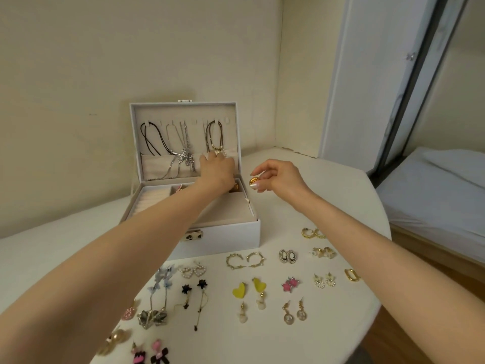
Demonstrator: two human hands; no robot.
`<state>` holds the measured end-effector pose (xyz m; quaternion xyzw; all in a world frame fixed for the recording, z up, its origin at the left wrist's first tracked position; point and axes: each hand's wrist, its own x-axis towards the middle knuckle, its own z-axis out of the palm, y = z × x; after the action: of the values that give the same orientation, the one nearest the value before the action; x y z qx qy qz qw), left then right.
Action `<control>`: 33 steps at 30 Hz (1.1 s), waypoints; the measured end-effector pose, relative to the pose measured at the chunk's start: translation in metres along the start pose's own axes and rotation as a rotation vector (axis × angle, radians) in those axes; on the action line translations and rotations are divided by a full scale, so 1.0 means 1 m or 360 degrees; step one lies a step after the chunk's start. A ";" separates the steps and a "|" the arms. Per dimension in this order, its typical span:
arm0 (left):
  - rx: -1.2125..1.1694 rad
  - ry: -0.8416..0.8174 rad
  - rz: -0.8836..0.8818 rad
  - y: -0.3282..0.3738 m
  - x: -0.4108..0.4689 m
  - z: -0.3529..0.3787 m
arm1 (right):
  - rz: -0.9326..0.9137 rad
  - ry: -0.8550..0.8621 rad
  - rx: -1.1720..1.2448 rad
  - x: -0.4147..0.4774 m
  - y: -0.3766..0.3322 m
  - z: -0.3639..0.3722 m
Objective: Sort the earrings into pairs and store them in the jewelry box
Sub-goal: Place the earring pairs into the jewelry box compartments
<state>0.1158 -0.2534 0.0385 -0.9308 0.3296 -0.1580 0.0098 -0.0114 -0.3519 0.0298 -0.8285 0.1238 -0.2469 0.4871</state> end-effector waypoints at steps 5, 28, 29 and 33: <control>-0.0268 0.0003 -0.0046 -0.008 0.000 0.001 | 0.0043 0.0016 0.0033 0.010 -0.005 0.013; -0.0709 0.0502 -0.0051 -0.051 -0.043 0.002 | -0.0096 -0.0195 -0.1081 0.041 -0.014 0.053; -0.0712 0.0492 -0.0041 -0.051 -0.044 0.001 | -0.0095 -0.0164 -0.1079 0.041 -0.012 0.054; -0.0835 0.0462 0.0118 -0.050 -0.055 -0.005 | -0.0200 -0.0074 -0.1086 0.032 -0.012 0.053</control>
<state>0.1045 -0.1801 0.0332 -0.8565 0.3910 -0.1983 -0.2723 0.0438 -0.3205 0.0282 -0.9551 0.1367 -0.2019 0.1685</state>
